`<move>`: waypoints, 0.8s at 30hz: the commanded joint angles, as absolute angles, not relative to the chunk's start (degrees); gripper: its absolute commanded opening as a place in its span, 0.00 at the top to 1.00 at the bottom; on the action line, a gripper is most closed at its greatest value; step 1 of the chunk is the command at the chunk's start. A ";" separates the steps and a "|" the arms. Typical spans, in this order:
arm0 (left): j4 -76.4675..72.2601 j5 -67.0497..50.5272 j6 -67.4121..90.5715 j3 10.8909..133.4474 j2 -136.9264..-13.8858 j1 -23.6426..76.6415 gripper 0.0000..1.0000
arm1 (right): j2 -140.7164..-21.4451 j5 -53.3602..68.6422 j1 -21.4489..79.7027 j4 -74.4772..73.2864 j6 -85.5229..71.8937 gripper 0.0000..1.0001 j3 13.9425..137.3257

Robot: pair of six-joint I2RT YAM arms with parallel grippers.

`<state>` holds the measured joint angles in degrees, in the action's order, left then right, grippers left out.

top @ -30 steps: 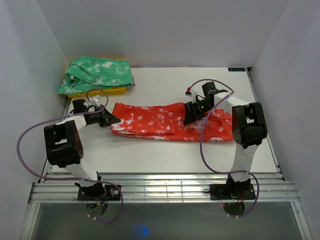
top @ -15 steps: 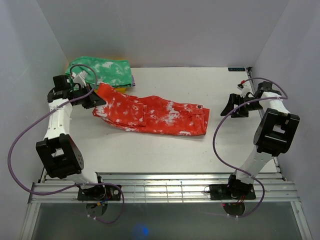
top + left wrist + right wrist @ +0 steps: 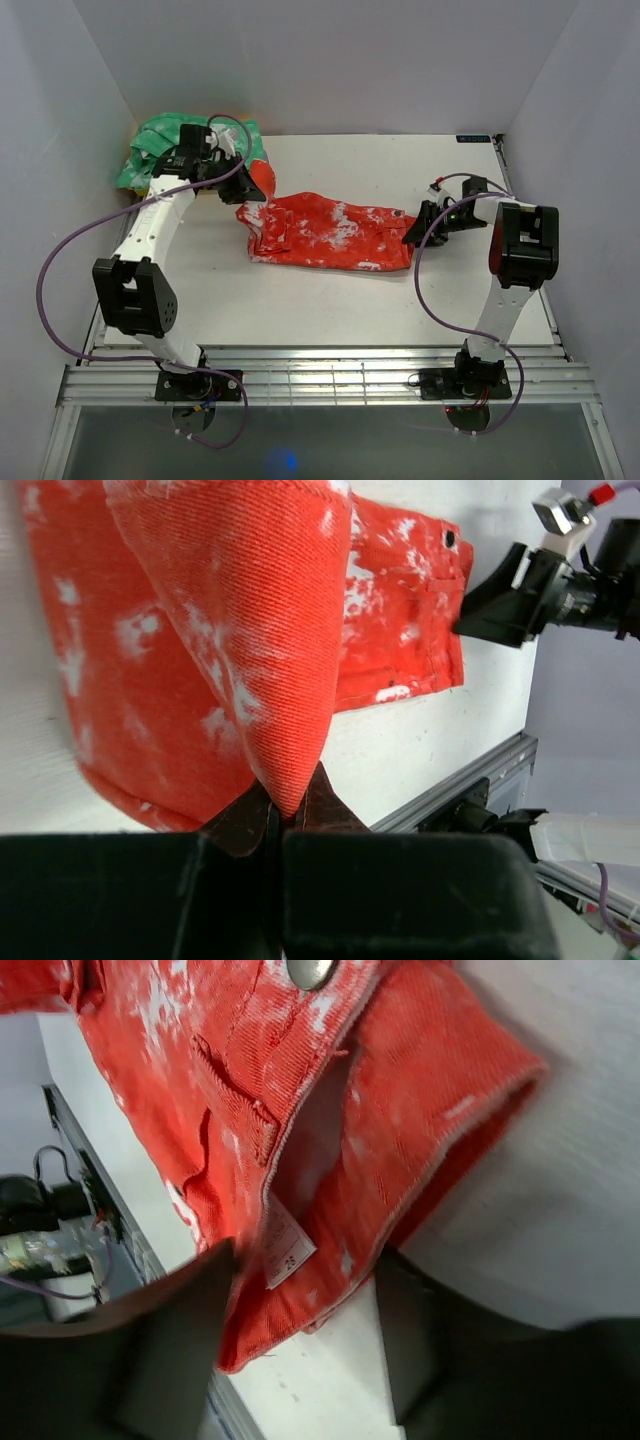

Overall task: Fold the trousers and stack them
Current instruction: Fold the trousers

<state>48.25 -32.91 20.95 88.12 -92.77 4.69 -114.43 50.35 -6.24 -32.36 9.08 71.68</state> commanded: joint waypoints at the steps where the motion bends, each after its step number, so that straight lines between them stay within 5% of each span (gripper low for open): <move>1: 47.82 -32.95 26.88 91.75 -94.74 9.57 1.00 | -116.27 51.77 -4.92 -26.99 5.54 0.48 70.75; 2: 47.12 -33.48 28.03 92.11 -95.62 11.49 1.00 | -116.45 52.03 -4.75 -26.03 5.19 0.56 70.75; 3: 46.50 -33.66 29.52 92.81 -96.50 12.47 1.00 | -116.46 52.21 -4.31 -25.75 4.92 0.76 70.75; 5: 44.05 -33.75 30.93 93.60 -99.13 15.71 1.00 | -116.46 51.95 -3.87 -25.40 4.83 0.92 70.75; 24: 22.86 -29.53 52.11 101.85 -119.70 35.77 1.00 | -116.63 53.88 -2.72 -24.70 5.01 0.92 70.40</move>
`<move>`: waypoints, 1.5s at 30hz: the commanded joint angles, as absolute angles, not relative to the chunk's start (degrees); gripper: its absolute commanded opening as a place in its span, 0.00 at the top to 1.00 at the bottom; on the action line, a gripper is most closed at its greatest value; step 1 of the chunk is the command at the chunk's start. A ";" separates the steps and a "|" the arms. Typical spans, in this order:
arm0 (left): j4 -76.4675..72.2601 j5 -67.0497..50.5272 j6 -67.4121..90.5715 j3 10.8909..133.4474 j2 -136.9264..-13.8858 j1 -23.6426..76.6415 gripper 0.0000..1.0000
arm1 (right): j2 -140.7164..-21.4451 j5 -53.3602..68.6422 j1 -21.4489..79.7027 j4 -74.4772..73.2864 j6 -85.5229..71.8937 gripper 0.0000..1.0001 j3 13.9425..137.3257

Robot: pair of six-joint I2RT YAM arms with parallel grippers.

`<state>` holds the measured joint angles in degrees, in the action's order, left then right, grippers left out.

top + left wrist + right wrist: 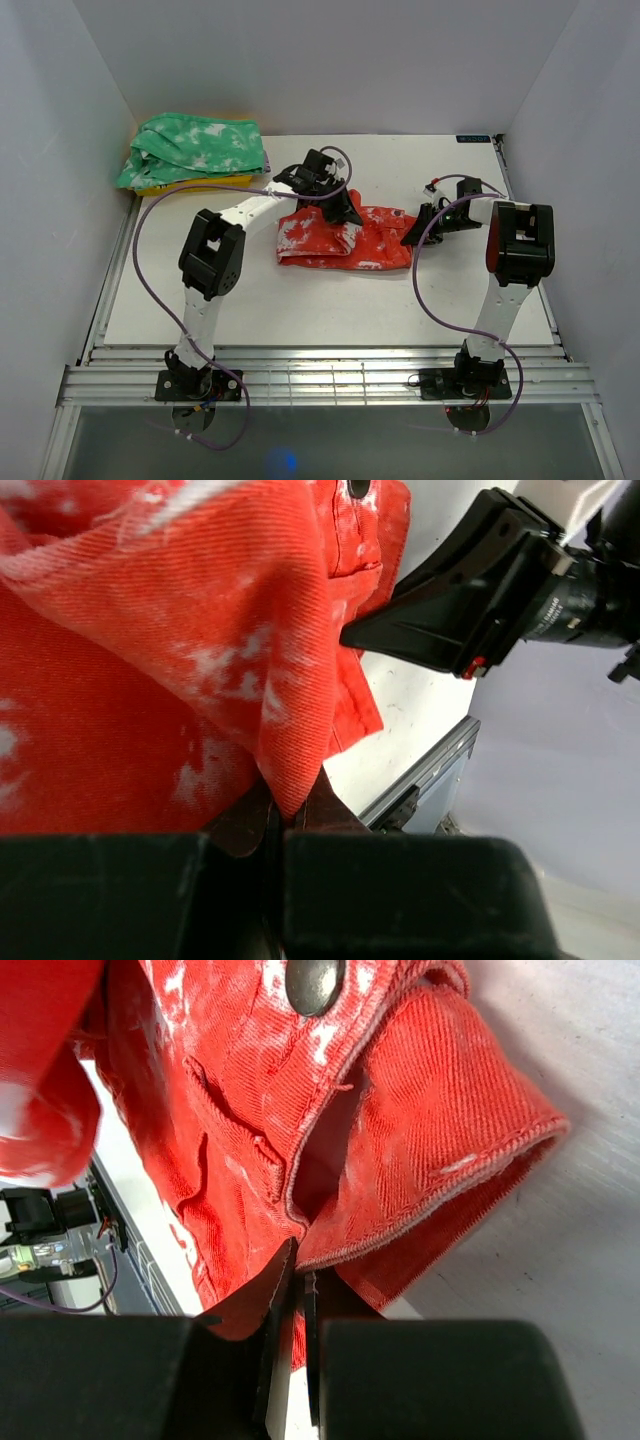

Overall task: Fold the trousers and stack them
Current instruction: Fold the trousers

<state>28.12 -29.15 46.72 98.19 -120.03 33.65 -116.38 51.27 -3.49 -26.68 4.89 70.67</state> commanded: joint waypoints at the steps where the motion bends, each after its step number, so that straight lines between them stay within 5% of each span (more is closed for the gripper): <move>1: 22.24 -29.36 52.47 102.21 -121.01 36.21 1.00 | -116.72 53.96 -2.72 -24.78 5.01 0.92 70.40; 44: 16.35 -31.29 59.85 117.69 -139.04 45.17 1.00 | -117.16 55.20 -2.72 -23.20 5.36 0.92 69.08; 45: 16.26 -31.20 59.94 117.34 -139.22 45.09 0.84 | -116.98 55.20 -2.72 -23.29 5.27 0.92 69.00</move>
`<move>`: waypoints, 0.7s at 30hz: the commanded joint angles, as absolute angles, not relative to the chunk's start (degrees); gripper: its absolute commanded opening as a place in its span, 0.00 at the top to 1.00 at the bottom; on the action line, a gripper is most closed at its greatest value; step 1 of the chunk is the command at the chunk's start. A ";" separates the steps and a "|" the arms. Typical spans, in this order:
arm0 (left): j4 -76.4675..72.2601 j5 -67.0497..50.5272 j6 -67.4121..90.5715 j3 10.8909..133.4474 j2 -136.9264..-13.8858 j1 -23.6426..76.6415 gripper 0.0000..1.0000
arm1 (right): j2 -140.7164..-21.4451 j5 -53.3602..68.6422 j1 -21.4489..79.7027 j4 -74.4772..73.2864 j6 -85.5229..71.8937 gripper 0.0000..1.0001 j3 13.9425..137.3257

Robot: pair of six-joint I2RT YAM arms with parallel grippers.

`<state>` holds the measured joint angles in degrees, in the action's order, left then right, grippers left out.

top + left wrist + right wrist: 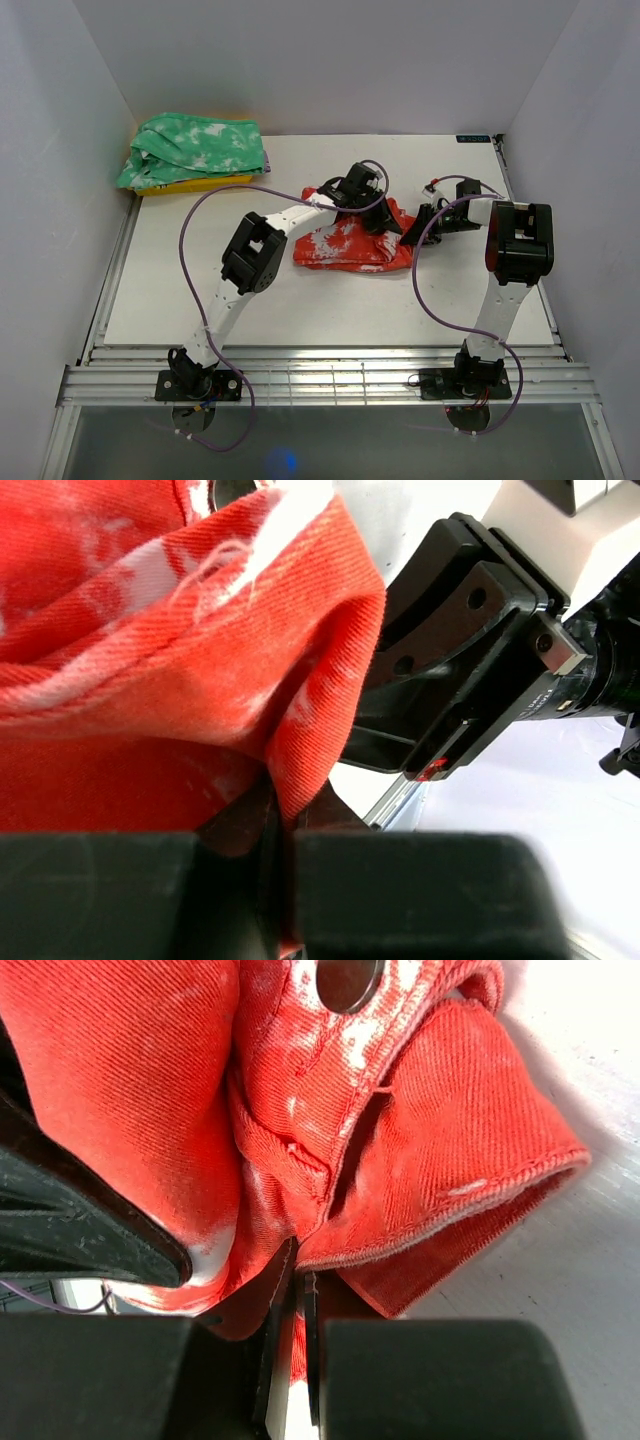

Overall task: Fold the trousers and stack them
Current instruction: Fold the trousers

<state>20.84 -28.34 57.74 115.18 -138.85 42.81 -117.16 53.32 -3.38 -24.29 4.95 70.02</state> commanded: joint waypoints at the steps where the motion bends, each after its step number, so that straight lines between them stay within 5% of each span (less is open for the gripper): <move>1: 16.09 -31.03 59.94 116.90 -139.22 45.00 0.76 | -116.81 54.85 -2.72 -23.47 5.45 0.92 68.99; 8: 16.43 -32.17 57.48 114.79 -136.23 43.77 0.44 | -114.52 49.58 -5.27 -29.94 10.52 0.54 72.23; 16: 18.10 -33.31 51.60 110.22 -129.91 43.42 0.33 | -113.82 46.67 -14.67 -43.23 20.30 0.39 80.06; 21: 19.16 -31.73 49.14 108.02 -125.43 43.07 0.08 | -113.20 52.28 -14.86 -44.57 18.65 0.30 84.02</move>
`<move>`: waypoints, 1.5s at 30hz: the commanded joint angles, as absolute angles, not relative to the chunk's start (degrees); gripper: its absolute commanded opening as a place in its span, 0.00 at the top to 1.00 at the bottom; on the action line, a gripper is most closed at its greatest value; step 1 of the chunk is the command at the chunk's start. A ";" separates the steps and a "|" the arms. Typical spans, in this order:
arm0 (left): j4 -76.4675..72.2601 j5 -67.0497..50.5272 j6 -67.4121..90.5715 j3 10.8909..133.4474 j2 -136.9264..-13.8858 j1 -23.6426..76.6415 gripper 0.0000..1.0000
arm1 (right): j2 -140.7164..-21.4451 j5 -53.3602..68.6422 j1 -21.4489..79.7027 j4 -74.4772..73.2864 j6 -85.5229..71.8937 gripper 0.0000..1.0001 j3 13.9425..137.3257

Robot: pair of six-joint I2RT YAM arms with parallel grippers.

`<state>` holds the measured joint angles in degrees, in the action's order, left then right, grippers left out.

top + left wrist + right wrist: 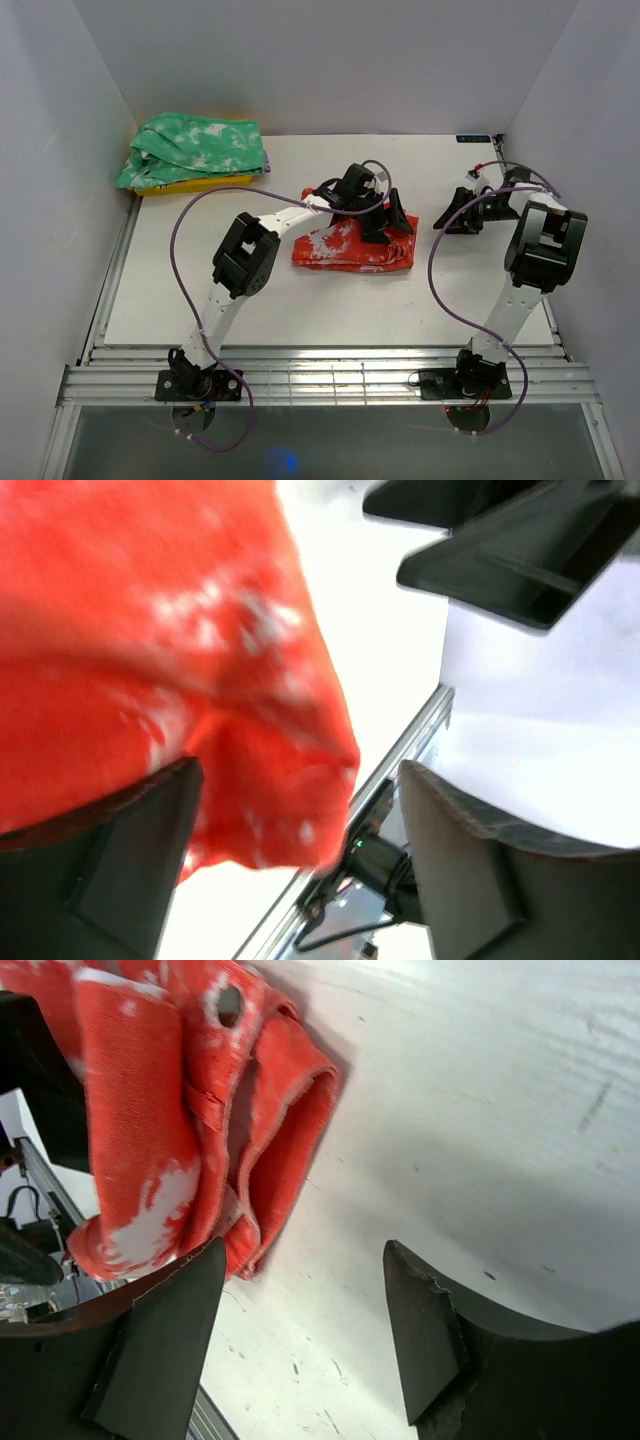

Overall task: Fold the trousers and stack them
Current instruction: Fold the trousers

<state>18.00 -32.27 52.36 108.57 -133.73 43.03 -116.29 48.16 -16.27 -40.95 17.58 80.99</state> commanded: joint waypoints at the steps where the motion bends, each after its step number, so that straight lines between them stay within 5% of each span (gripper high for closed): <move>1: 19.07 -31.38 48.70 107.76 -125.07 42.98 0.03 | -113.03 54.04 -14.24 -42.30 15.33 0.30 84.28; 11: 19.86 -26.72 34.12 104.78 -115.06 41.31 0.02 | -114.52 49.23 -5.98 -33.58 2.91 0.18 91.57; 23: 33.04 -18.65 13.29 99.75 -108.89 29.09 0.02 | -119.70 36.74 2.64 -33.75 3.60 0.20 94.48; 25: 34.45 -13.90 12.13 98.10 -109.42 28.39 0.02 | -120.14 37.26 3.07 -33.49 4.30 0.22 94.92; 28: 33.49 -11.78 13.00 95.28 -109.33 25.59 0.02 | -120.94 39.72 3.52 -33.05 5.18 0.39 95.45; 33: 29.55 -22.65 15.29 90.10 -110.04 16.64 0.02 | -120.85 40.43 3.60 -32.08 5.27 0.60 94.75; 37: 23.83 -33.20 17.57 85.70 -110.74 13.36 0.06 | -121.02 41.22 3.69 -31.29 5.36 0.63 93.78; 41: 18.38 -40.84 19.42 83.76 -113.54 12.48 0.08 | -121.38 41.40 3.60 -31.03 5.19 0.35 93.95; 45: 13.55 -46.12 23.28 83.58 -117.93 11.69 0.12 | -121.73 42.27 3.60 -30.59 5.01 0.29 94.48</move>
